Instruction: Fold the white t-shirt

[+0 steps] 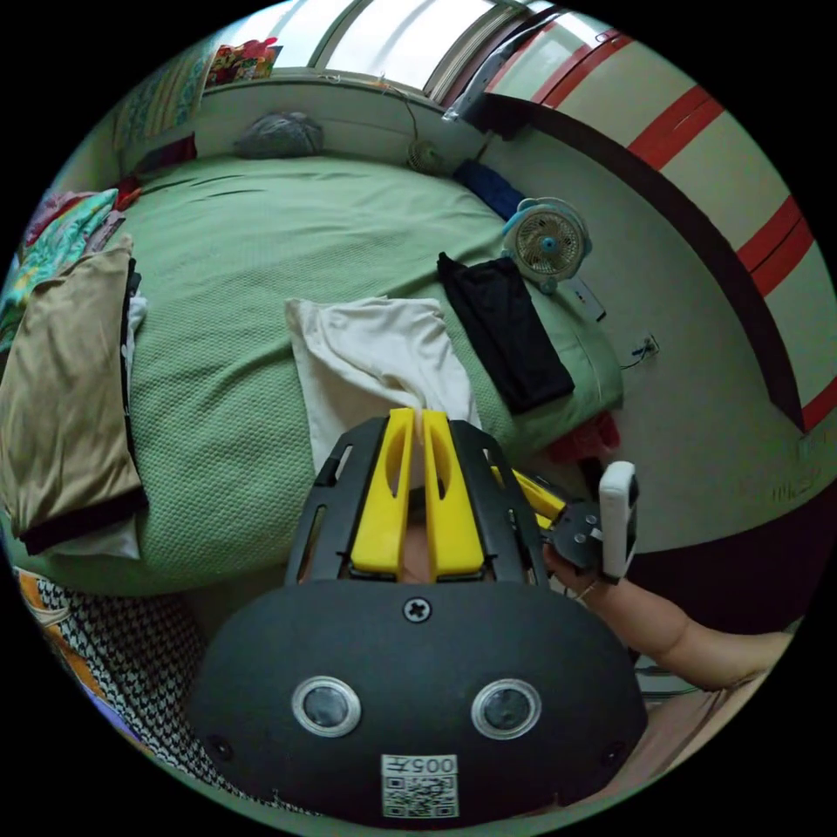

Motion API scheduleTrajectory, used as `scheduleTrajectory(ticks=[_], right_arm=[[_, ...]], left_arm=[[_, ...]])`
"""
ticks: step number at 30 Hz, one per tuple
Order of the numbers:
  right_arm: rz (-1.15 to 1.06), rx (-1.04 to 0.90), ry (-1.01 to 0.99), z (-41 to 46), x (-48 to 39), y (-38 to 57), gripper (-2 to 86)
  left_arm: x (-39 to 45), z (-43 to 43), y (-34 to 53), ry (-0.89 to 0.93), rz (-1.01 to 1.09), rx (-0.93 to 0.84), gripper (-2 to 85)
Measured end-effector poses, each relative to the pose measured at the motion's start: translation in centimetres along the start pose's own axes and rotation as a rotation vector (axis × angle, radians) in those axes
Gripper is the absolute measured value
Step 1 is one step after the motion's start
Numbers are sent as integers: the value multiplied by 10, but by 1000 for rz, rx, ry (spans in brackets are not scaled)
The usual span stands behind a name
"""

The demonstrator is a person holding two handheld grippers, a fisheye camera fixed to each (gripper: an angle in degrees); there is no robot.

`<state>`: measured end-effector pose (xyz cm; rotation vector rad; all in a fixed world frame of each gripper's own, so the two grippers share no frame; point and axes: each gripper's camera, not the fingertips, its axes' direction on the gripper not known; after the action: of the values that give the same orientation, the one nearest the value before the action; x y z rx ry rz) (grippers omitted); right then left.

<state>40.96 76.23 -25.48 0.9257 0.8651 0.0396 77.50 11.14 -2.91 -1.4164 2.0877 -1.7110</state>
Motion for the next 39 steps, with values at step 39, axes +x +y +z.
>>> scheduleTrajectory(ticks=[39], right_arm=[[-214, 134, -167, -8, -14, -107, 82]], left_arm=[[-97, 38, 12, -166, 12, -247, 12]])
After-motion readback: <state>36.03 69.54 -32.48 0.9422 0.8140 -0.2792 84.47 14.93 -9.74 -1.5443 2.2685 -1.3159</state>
